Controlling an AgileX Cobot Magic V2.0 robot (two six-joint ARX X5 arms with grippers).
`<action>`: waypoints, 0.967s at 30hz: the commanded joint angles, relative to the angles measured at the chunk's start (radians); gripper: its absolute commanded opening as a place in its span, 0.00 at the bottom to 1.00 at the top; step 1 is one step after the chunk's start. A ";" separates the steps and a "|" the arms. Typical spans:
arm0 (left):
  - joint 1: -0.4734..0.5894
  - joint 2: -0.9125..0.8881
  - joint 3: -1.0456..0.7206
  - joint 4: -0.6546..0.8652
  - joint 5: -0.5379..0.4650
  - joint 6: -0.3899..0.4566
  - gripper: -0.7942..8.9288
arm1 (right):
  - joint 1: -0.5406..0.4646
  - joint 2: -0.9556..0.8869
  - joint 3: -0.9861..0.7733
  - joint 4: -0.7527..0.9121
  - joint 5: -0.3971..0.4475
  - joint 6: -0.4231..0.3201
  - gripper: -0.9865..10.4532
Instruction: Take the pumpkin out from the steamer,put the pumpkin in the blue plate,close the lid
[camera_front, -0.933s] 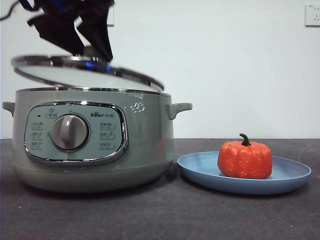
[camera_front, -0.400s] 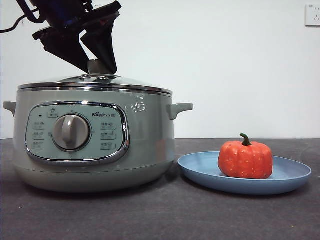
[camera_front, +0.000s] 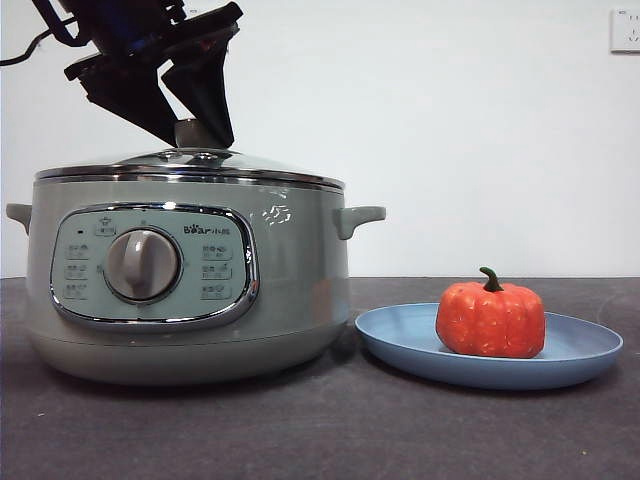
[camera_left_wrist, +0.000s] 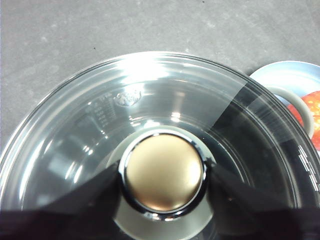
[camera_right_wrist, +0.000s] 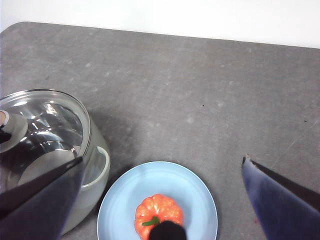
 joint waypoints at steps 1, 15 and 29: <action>-0.008 0.007 -0.003 0.001 0.007 0.013 0.50 | 0.000 -0.002 -0.006 0.005 0.001 0.006 0.58; -0.011 -0.156 0.066 -0.262 0.016 0.016 0.28 | 0.002 -0.002 -0.006 -0.106 0.000 0.005 0.41; -0.100 -0.712 -0.407 -0.050 -0.169 0.035 0.07 | 0.048 -0.442 -0.582 0.363 0.036 0.031 0.07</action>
